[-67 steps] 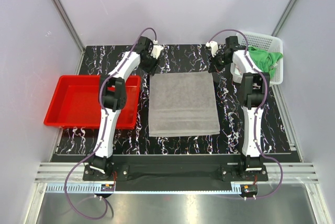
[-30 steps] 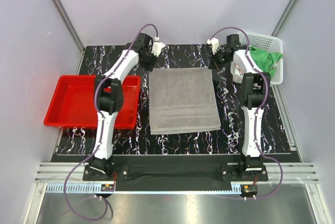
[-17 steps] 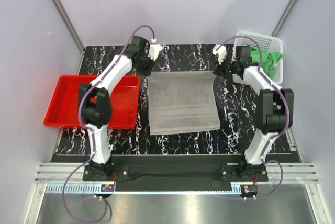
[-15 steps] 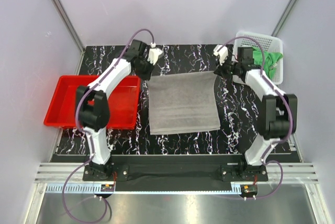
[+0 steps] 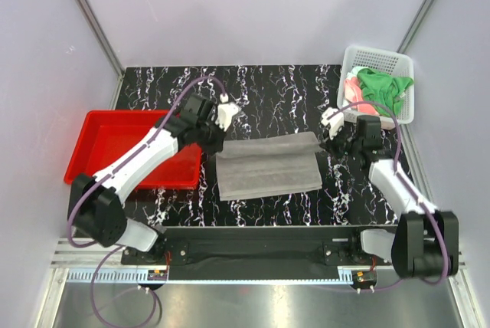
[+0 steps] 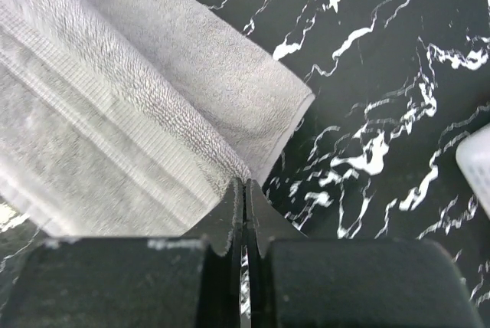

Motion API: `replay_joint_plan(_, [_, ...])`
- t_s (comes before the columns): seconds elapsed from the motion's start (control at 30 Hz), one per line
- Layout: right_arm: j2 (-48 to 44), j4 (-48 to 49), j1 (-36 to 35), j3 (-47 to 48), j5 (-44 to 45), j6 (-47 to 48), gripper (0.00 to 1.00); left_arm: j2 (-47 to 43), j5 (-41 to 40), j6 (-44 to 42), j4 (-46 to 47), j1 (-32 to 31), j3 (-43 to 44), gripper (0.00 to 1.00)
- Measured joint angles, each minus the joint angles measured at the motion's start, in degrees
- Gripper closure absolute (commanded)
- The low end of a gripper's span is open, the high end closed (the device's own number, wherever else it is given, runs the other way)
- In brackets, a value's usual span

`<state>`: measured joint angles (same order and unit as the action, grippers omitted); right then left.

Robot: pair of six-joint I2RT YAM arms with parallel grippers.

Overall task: Fold and stack the towels
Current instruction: Fold the towel

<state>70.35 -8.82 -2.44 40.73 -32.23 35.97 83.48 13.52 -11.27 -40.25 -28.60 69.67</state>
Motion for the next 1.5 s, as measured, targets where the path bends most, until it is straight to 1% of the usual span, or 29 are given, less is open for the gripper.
replay_joint_plan(0.17, [-6.8,-0.9,-1.7,-3.2,3.0,-2.6,1.00,-2.4,-0.5,3.1,0.8,-2.8,-6.7,1.00])
replay_joint_plan(0.3, [-9.6,-2.4,-2.9,-4.3,5.2,-4.0,1.00,-3.3,-1.1,5.0,0.5,-4.9,-9.4,1.00])
replay_joint_plan(0.6, [-9.6,-9.9,-6.8,-5.6,8.3,-6.5,1.00,-6.3,-2.4,7.6,-0.6,-7.5,-12.1,1.00])
replay_joint_plan(0.8, [-8.5,-14.6,-7.4,-5.6,10.5,-7.1,0.98,-6.3,-2.4,8.9,-0.9,-8.9,-12.6,0.94])
replay_joint_plan(0.83, [-8.5,-15.1,-7.5,-5.5,10.7,-7.2,0.95,-6.2,-2.5,9.2,-0.9,-9.2,-13.0,0.89])
replay_joint_plan(0.87, [-8.5,-15.5,-7.5,-5.5,10.8,-7.2,0.87,-6.1,-2.5,9.5,-1.2,-9.7,-13.3,0.87])
replay_joint_plan(0.93, [-8.3,-16.9,-7.7,-5.0,10.8,-7.6,0.76,-5.6,-2.7,10.0,-1.9,-11.0,-13.6,0.81])
replay_joint_plan(0.97, [-8.1,-17.7,-7.8,-4.4,10.8,-7.8,0.68,-5.4,-2.9,10.4,-2.4,-11.6,-13.6,0.72])
replay_joint_plan(1.0, [-7.8,-18.4,-7.9,-3.8,11.0,-7.9,0.66,-5.3,-3.2,10.8,-2.8,-12.1,-13.6,0.67])
replay_joint_plan(1.07, [-7.1,-20.2,-7.9,-2.3,11.0,-7.9,0.62,-5.5,-3.6,11.7,-3.8,-13.0,-13.6,0.64])
replay_joint_plan(1.1, [-7.1,-21.4,-7.9,-1.5,11.0,-8.0,0.59,-5.6,-3.9,12.0,-4.3,-13.3,-13.6,0.63])
replay_joint_plan(1.17, [-7.1,-23.5,-8.0,0.3,11.0,-8.3,0.54,-6.1,-5.1,12.7,-5.2,-13.4,-13.5,0.61])
replay_joint_plan(1.2, [-7.0,-24.7,-8.0,1.7,10.7,-8.9,0.41,-6.5,-5.7,12.9,-5.6,-13.4,-13.4,0.60])
replay_joint_plan(1.23, [-7.0,-25.8,-8.0,3.2,10.3,-9.9,0.34,-6.8,-6.3,13.2,-5.7,-13.4,-13.1,0.60])
replay_joint_plan(1.27, [-6.9,-26.5,-8.0,4.6,9.9,-10.8,0.34,-7.1,-6.7,13.6,-5.7,-13.4,-12.6,0.60])
replay_joint_plan(1.37, [-5.6,-27.5,-8.0,9.0,8.7,-14.4,0.43,-7.1,-8.1,15.3,-3.9,-13.4,-11.8,0.62])
replay_joint_plan(1.4, [-4.6,-27.5,-8.1,10.5,8.8,-16.5,0.54,-7.1,-8.3,16.0,-3.1,-13.4,-11.8,0.62])
replay_joint_plan(1.43, [-3.8,-27.4,-8.1,11.5,8.9,-17.9,0.58,-7.0,-8.4,16.6,-2.4,-13.4,-11.8,0.63])
replay_joint_plan(1.47, [-2.1,-27.7,-8.1,13.5,9.4,-21.4,0.61,-6.7,-8.4,17.7,-1.2,-13.4,-11.9,0.63])
replay_joint_plan(1.5, [-0.7,-27.5,-8.1,14.7,9.9,-23.5,0.67,-6.5,-8.4,18.2,-0.5,-13.4,-12.1,0.62])
